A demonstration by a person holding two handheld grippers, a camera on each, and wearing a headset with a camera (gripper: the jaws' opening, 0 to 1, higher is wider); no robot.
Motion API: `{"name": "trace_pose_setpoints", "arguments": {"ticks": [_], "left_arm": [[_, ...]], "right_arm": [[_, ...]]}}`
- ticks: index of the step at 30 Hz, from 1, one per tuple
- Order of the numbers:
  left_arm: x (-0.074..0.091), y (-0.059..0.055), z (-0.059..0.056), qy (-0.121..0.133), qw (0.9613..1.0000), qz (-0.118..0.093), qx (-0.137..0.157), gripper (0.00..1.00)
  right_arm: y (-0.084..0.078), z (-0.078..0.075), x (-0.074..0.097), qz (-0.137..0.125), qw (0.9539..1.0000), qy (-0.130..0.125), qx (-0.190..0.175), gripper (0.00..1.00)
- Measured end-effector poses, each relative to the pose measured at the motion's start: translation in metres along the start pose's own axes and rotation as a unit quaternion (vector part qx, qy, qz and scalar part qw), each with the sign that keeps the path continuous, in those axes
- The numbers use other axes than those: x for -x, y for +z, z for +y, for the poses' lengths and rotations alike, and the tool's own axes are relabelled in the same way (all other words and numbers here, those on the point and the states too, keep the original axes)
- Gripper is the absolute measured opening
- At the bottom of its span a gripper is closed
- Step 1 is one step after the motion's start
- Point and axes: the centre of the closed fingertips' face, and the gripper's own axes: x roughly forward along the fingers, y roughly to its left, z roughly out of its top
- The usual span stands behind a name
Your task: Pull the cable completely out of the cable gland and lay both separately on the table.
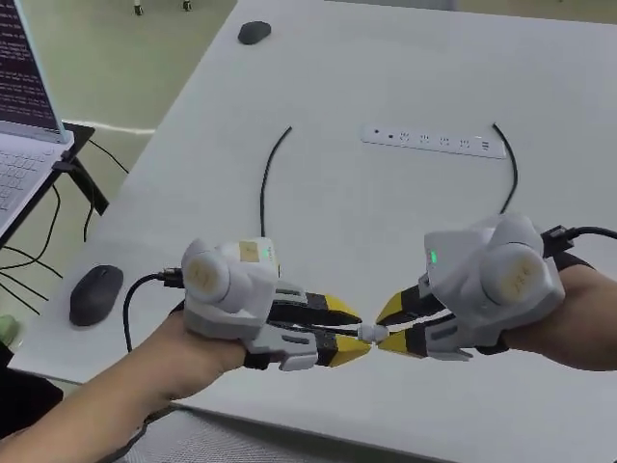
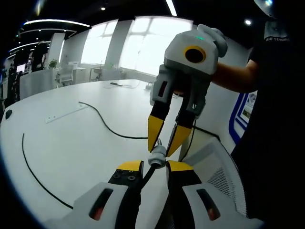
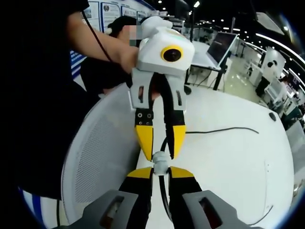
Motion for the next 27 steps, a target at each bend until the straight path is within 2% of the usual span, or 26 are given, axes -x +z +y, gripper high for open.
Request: {"name": "trace_pose_setpoints", "arguments": {"ticks": [8, 13, 16, 18, 19, 21, 24, 27], "left_arm": [[-0.002, 0.001, -0.005, -0.010, 0.9993, -0.005, -0.035, 0.16], [0.000, 0.003, -0.004, -0.010, 0.9994, -0.012, -0.030, 0.16], [0.000, 0.003, -0.004, -0.008, 0.9994, -0.010, -0.032, 0.15], [0.001, 0.004, -0.004, -0.008, 0.9995, -0.010, -0.027, 0.15], [0.001, 0.004, -0.004, -0.007, 0.9995, -0.011, -0.028, 0.15], [0.001, 0.004, -0.005, -0.010, 0.9998, -0.010, -0.016, 0.15], [0.001, 0.007, -0.005, -0.007, 0.9998, -0.014, -0.015, 0.15], [0.003, 0.008, -0.005, -0.010, 0.9998, -0.015, -0.006, 0.15]], "right_arm": [[-0.001, 0.002, 0.002, -0.029, 0.9995, 0.012, 0.002, 0.06], [0.000, 0.004, 0.004, -0.052, 0.9985, 0.013, 0.009, 0.07], [0.001, 0.003, 0.005, -0.065, 0.9978, 0.002, 0.016, 0.08], [0.002, 0.003, 0.005, -0.072, 0.9974, 0.001, 0.004, 0.08], [0.001, 0.002, 0.005, -0.074, 0.9971, -0.003, -0.016, 0.08], [0.002, 0.003, 0.006, -0.076, 0.9970, -0.002, -0.010, 0.09], [0.001, 0.001, 0.007, -0.073, 0.9972, -0.009, -0.016, 0.11], [0.011, -0.001, 0.016, -0.101, 0.9941, -0.009, -0.040, 0.14]]}}
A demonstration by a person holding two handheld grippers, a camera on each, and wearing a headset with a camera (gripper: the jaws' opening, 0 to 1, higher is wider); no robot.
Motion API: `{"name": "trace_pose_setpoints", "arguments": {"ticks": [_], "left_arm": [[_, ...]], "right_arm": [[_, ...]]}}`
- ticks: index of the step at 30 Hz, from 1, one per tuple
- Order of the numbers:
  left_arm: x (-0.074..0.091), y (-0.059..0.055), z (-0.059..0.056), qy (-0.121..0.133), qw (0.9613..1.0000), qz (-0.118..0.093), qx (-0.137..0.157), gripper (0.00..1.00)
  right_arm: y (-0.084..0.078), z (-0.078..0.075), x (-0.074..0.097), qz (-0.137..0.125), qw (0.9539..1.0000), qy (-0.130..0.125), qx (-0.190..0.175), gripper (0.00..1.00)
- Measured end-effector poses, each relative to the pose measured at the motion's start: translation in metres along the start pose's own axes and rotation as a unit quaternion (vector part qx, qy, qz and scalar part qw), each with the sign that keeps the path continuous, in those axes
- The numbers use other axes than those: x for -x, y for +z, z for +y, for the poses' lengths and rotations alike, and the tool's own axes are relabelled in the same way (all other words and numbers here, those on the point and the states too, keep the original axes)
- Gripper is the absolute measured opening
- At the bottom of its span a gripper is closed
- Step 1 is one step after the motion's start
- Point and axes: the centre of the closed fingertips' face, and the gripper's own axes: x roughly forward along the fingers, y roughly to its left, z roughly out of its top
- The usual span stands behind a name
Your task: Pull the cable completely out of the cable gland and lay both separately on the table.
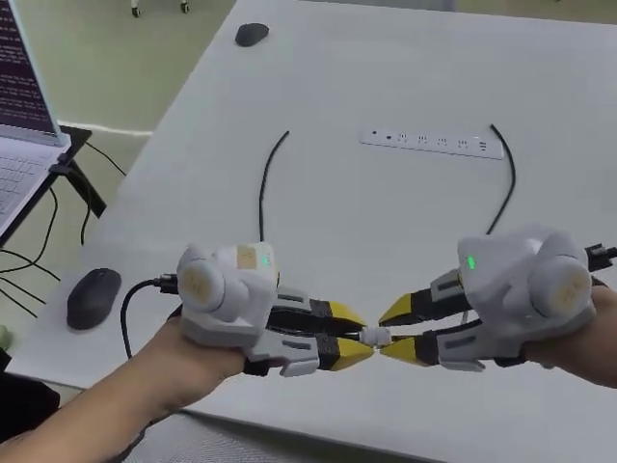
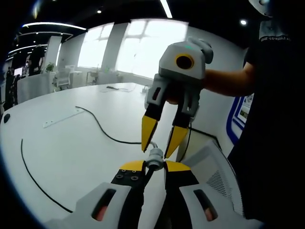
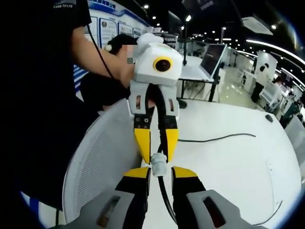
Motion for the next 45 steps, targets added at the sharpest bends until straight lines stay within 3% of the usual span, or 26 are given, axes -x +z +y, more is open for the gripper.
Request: {"name": "trace_pose_setpoints", "arguments": {"ticks": [4, 6, 8, 10, 11, 12, 14, 15, 16, 17, 18, 19, 20, 21, 22, 23, 27, 28, 32, 35, 38, 40, 42, 43, 44, 45], "left_arm": [[0.002, 0.004, 0.001, 0.003, 1.0000, -0.002, 0.001, 0.15], [0.003, 0.006, 0.001, 0.004, 1.0000, -0.004, 0.000, 0.15], [0.004, 0.007, 0.001, 0.004, 1.0000, -0.005, -0.004, 0.15], [0.004, 0.007, 0.000, 0.003, 0.9999, 0.001, -0.011, 0.15], [0.004, 0.007, 0.000, 0.003, 0.9999, 0.002, -0.012, 0.15], [0.004, 0.007, 0.000, 0.001, 0.9999, 0.003, -0.014, 0.15], [0.004, 0.009, -0.001, 0.001, 0.9998, 0.003, -0.022, 0.15], [0.004, 0.010, -0.002, -0.001, 0.9996, 0.005, -0.027, 0.15], [0.004, 0.010, -0.003, -0.004, 0.9995, 0.007, -0.031, 0.15], [0.003, 0.010, -0.004, -0.006, 0.9993, 0.009, -0.036, 0.15], [0.003, 0.010, -0.004, -0.007, 0.9992, 0.010, -0.039, 0.15], [0.003, 0.009, -0.004, -0.009, 0.9990, 0.013, -0.043, 0.15], [0.003, 0.009, -0.004, -0.008, 0.9988, 0.014, -0.046, 0.15], [0.003, 0.009, -0.004, -0.008, 0.9988, 0.016, -0.046, 0.15], [0.003, 0.009, -0.004, -0.009, 0.9987, 0.017, -0.048, 0.15], [0.003, 0.009, -0.005, -0.009, 0.9986, 0.017, -0.049, 0.15], [0.003, 0.010, -0.007, -0.016, 0.9983, 0.019, -0.053, 0.15], [0.003, 0.010, -0.007, -0.017, 0.9980, 0.021, -0.057, 0.15], [0.003, 0.010, -0.006, -0.018, 0.9979, 0.023, -0.058, 0.15], [0.002, 0.010, -0.006, -0.019, 0.9979, 0.024, -0.057, 0.15], [0.001, 0.010, -0.006, -0.020, 0.9976, 0.029, -0.060, 0.15], [0.001, 0.009, -0.007, -0.023, 0.9975, 0.031, -0.058, 0.15], [0.001, 0.007, -0.007, -0.025, 0.9979, 0.034, -0.050, 0.15], [0.001, 0.007, -0.006, -0.024, 0.9980, 0.034, -0.047, 0.15], [0.002, 0.007, -0.006, -0.026, 0.9988, 0.035, -0.022, 0.15], [0.003, 0.008, -0.004, -0.025, 0.9987, 0.033, -0.030, 0.15]], "right_arm": [[0.004, -0.001, 0.010, -0.020, 0.9943, 0.018, -0.103, 0.21], [0.006, -0.001, 0.013, -0.038, 0.9911, 0.030, -0.124, 0.21], [0.006, -0.006, 0.017, -0.058, 0.9824, 0.044, -0.172, 0.19], [0.003, -0.009, 0.017, -0.083, 0.9687, 0.072, -0.223, 0.19], [0.000, -0.008, 0.016, -0.083, 0.9585, 0.092, -0.257, 0.20], [-0.002, -0.008, 0.016, -0.081, 0.9555, 0.098, -0.266, 0.20], [-0.007, -0.006, 0.014, -0.086, 0.9419, 0.140, -0.293, 0.20], [-0.009, -0.003, 0.013, -0.082, 0.9275, 0.165, -0.325, 0.20], [-0.010, -0.003, 0.012, -0.080, 0.9253, 0.173, -0.328, 0.19], [-0.010, -0.009, 0.011, -0.087, 0.9288, 0.166, -0.319, 0.18], [-0.007, -0.009, 0.011, -0.096, 0.9252, 0.172, -0.324, 0.17], [0.001, -0.009, 0.012, -0.113, 0.9090, 0.190, -0.354, 0.18], [0.004, -0.008, 0.013, -0.118, 0.8987, 0.204, -0.370, 0.19], [0.006, -0.007, 0.013, -0.122, 0.8961, 0.210, -0.371, 0.20], [0.006, -0.009, 0.011, -0.123, 0.9000, 0.208, -0.363, 0.20], [0.006, -0.008, 0.010, -0.123, 0.8986, 0.212, -0.364, 0.19], [0.012, 0.002, 0.008, -0.121, 0.8830, 0.247, -0.381, 0.17], [0.011, 0.004, 0.007, -0.117, 0.8821, 0.251, -0.381, 0.15], [0.006, 0.010, 0.004, -0.101, 0.8867, 0.254, -0.373, 0.11], [0.006, 0.010, 0.004, -0.104, 0.8824, 0.258, -0.379, 0.09], [0.005, 0.011, 0.003, -0.105, 0.8859, 0.256, -0.372, 0.08], [0.005, 0.012, 0.002, -0.105, 0.8975, 0.247, -0.349, 0.08], [0.004, 0.011, 0.000, -0.104, 0.9213, 0.227, -0.298, 0.07], [0.005, 0.011, 0.000, -0.102, 0.9258, 0.220, -0.290, 0.07], [0.006, 0.011, 0.000, -0.100, 0.9341, 0.211, -0.270, 0.07], [0.007, 0.011, 0.001, -0.102, 0.9421, 0.201, -0.249, 0.07]]}}
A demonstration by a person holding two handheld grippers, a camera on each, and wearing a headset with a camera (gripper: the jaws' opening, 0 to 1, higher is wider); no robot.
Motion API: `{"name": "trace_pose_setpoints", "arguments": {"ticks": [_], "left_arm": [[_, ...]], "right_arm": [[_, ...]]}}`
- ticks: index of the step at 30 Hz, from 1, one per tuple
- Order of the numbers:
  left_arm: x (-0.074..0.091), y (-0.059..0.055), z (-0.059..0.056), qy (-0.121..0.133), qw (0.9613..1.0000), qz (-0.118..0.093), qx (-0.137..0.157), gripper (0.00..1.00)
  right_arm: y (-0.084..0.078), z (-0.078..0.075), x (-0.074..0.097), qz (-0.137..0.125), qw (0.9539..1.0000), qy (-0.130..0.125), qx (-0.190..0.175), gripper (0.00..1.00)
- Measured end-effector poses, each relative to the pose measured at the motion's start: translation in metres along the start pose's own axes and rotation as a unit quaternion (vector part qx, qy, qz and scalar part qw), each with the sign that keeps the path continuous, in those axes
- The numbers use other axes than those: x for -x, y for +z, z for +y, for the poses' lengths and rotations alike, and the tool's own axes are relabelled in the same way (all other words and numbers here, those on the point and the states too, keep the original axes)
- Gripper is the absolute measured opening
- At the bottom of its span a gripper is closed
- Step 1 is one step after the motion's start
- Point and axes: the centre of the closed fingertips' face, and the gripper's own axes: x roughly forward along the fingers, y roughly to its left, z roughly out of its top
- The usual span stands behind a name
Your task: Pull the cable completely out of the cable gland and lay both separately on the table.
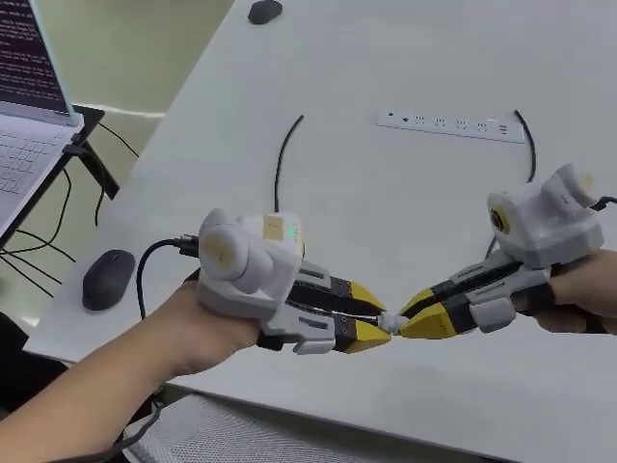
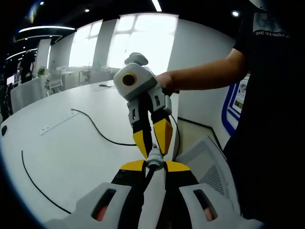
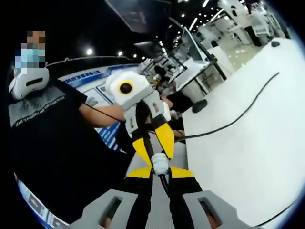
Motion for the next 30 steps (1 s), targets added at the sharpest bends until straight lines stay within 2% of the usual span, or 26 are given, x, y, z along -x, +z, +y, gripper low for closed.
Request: {"name": "trace_pose_setpoints", "arguments": {"ticks": [1, 2, 3, 4, 5, 7, 8, 10, 11, 12, 13, 15, 16, 17, 19, 20, 21, 24, 26, 27, 28, 29, 30], "left_arm": [[0.001, 0.001, 0.000, 0.001, 1.0000, -0.003, 0.000, 0.15], [0.001, 0.002, 0.001, 0.002, 0.9999, -0.006, 0.012, 0.15], [0.003, 0.003, 0.004, 0.008, 0.9995, -0.011, 0.028, 0.15], [0.004, 0.005, 0.005, 0.008, 0.9994, -0.016, 0.030, 0.15], [0.005, 0.007, 0.005, 0.006, 0.9992, -0.019, 0.035, 0.15], [0.007, 0.009, 0.005, 0.009, 0.9991, -0.022, 0.034, 0.15], [0.007, 0.010, 0.004, 0.006, 0.9987, -0.024, 0.044, 0.15], [0.008, 0.012, 0.003, 0.004, 0.9981, -0.029, 0.055, 0.15], [0.009, 0.013, 0.003, -0.001, 0.9967, -0.038, 0.072, 0.15], [0.009, 0.013, 0.002, -0.008, 0.9955, -0.042, 0.084, 0.15], [0.009, 0.012, 0.004, -0.008, 0.9943, -0.049, 0.095, 0.15], [0.008, 0.009, 0.002, -0.014, 0.9941, -0.043, 0.099, 0.15], [0.006, 0.007, -0.001, -0.018, 0.9944, -0.039, 0.097, 0.15], [0.005, 0.007, -0.002, -0.018, 0.9943, -0.037, 0.098, 0.15], [0.004, 0.004, -0.003, -0.019, 0.9933, -0.034, 0.109, 0.15], [0.004, 0.003, -0.003, -0.018, 0.9934, -0.034, 0.109, 0.15], [0.003, 0.002, -0.004, -0.017, 0.9933, -0.032, 0.110, 0.15], [0.002, 0.000, -0.007, -0.014, 0.9932, -0.031, 0.112, 0.15], [0.002, -0.002, -0.007, -0.013, 0.9929, -0.031, 0.114, 0.15], [0.001, -0.002, -0.008, -0.012, 0.9929, -0.031, 0.114, 0.15], [0.000, -0.003, -0.008, -0.011, 0.9929, -0.030, 0.114, 0.15], [0.000, -0.003, -0.009, -0.010, 0.9931, -0.029, 0.113, 0.15], [-0.001, -0.003, -0.009, -0.008, 0.9930, -0.030, 0.114, 0.15]], "right_arm": [[0.001, 0.000, 0.001, 0.003, 0.9996, -0.013, 0.025, 0.07], [0.003, 0.000, 0.001, 0.004, 0.9988, -0.026, 0.040, 0.07], [0.006, -0.003, 0.002, 0.002, 0.9966, -0.051, 0.065, 0.07], [0.008, -0.001, 0.002, 0.003, 0.9943, -0.061, 0.088, 0.07], [0.010, 0.000, 0.003, 0.009, 0.9885, -0.078, 0.129, 0.07], [0.012, 0.001, 0.004, 0.018, 0.9801, -0.103, 0.168, 0.07], [0.012, 0.003, 0.003, 0.025, 0.9746, -0.111, 0.193, 0.07], [0.014, 0.004, 0.003, 0.037, 0.9479, -0.152, 0.278, 0.07], [0.014, 0.004, 0.003, 0.040, 0.9396, -0.165, 0.297, 0.07], [0.014, 0.004, 0.003, 0.049, 0.9225, -0.185, 0.335, 0.07], [0.013, 0.003, 0.002, 0.054, 0.9121, -0.201, 0.353, 0.07], [0.007, 0.002, 0.001, 0.068, 0.8996, -0.218, 0.373, 0.07], [0.003, 0.004, -0.001, 0.082, 0.8859, -0.223, 0.399, 0.07], [0.001, 0.002, -0.001, 0.088, 0.8772, -0.229, 0.412, 0.07], [-0.001, 0.001, -0.002, 0.096, 0.8627, -0.245, 0.432, 0.07], [-0.002, 0.000, -0.002, 0.096, 0.8591, -0.251, 0.436, 0.07], [-0.004, 0.001, -0.004, 0.094, 0.8614, -0.251, 0.431, 0.07], [-0.006, 0.000, -0.003, 0.091, 0.8609, -0.256, 0.430, 0.08], [-0.006, 0.000, -0.002, 0.084, 0.8660, -0.257, 0.421, 0.08], [-0.007, 0.000, -0.002, 0.080, 0.8718, -0.256, 0.410, 0.08], [-0.007, 0.000, -0.001, 0.079, 0.8720, -0.255, 0.410, 0.08], [-0.008, -0.001, -0.001, 0.077, 0.8749, -0.254, 0.405, 0.08], [-0.008, -0.002, 0.000, 0.071, 0.8801, -0.256, 0.394, 0.08]]}}
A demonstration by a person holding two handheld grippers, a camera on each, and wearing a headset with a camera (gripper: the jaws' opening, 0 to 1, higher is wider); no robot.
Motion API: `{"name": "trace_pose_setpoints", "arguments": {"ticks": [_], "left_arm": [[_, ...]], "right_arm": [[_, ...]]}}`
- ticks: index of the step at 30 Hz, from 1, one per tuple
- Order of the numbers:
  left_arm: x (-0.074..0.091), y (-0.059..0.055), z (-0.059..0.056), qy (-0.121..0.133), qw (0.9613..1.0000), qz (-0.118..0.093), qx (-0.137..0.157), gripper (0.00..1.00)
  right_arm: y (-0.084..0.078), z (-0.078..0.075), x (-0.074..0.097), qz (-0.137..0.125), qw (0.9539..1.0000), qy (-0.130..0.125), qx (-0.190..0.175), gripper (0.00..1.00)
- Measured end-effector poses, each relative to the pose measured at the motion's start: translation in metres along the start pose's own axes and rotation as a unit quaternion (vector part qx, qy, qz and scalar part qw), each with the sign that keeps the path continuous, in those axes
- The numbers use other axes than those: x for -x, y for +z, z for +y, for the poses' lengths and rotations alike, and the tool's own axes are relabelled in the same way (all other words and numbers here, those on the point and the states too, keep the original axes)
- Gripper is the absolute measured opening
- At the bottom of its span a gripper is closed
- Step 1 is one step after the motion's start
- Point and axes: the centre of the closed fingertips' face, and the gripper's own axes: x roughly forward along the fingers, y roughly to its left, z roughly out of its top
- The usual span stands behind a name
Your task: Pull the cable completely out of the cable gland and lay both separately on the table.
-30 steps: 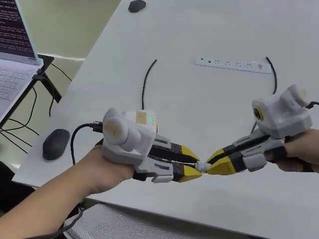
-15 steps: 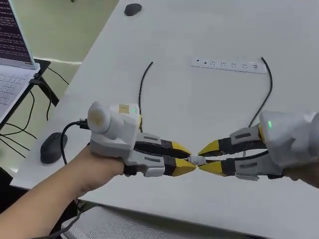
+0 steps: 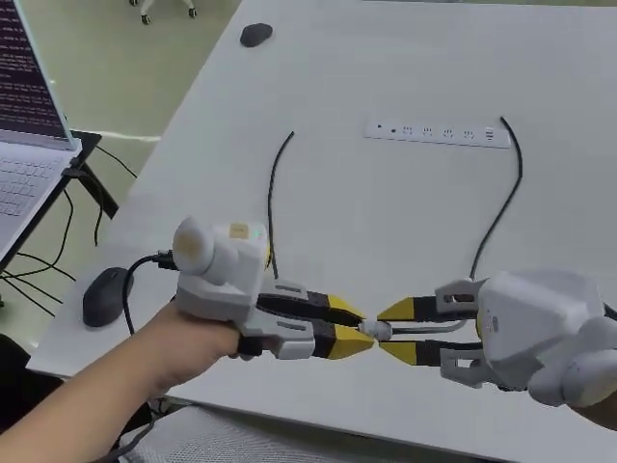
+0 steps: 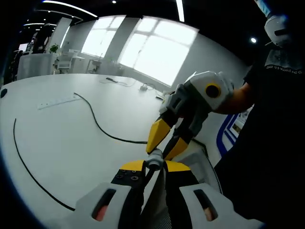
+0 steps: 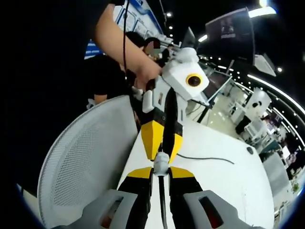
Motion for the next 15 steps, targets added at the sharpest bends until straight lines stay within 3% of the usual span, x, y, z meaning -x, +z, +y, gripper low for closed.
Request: {"name": "trace_pose_setpoints", "arguments": {"ticks": [3, 5, 7, 9, 10, 11, 12, 14, 15], "left_arm": [[-0.001, -0.001, 0.000, 0.004, 1.0000, 0.000, -0.002, 0.15], [-0.001, -0.002, 0.000, 0.006, 1.0000, 0.001, -0.005, 0.15], [-0.002, -0.002, 0.000, 0.006, 0.9999, 0.001, -0.015, 0.15], [-0.002, -0.003, 0.000, 0.006, 0.9998, 0.005, -0.019, 0.15], [-0.002, -0.004, 0.001, 0.007, 0.9997, 0.009, -0.022, 0.15], [-0.001, -0.004, 0.001, 0.007, 0.9996, 0.010, -0.027, 0.15], [-0.002, -0.005, 0.002, 0.007, 0.9994, 0.013, -0.031, 0.15], [-0.002, -0.006, 0.002, 0.008, 0.9986, 0.021, -0.048, 0.15], [-0.002, -0.007, 0.002, 0.008, 0.9981, 0.025, -0.056, 0.15]], "right_arm": [[0.000, -0.001, 0.001, -0.015, 0.9978, 0.006, -0.064, 0.09], [-0.004, 0.001, 0.002, -0.014, 0.9913, 0.026, -0.128, 0.10], [-0.009, -0.002, 0.005, -0.015, 0.9867, 0.041, -0.157, 0.11], [-0.012, -0.005, 0.007, -0.016, 0.9761, 0.051, -0.210, 0.17], [-0.009, -0.007, 0.010, -0.036, 0.9640, 0.071, -0.253, 0.19], [-0.007, -0.008, 0.012, -0.044, 0.9558, 0.083, -0.279, 0.19], [-0.006, -0.013, 0.013, -0.056, 0.9508, 0.088, -0.292, 0.16], [-0.002, -0.012, 0.017, -0.074, 0.9161, 0.136, -0.370, 0.16], [-0.002, -0.013, 0.018, -0.078, 0.8956, 0.158, -0.408, 0.18]]}}
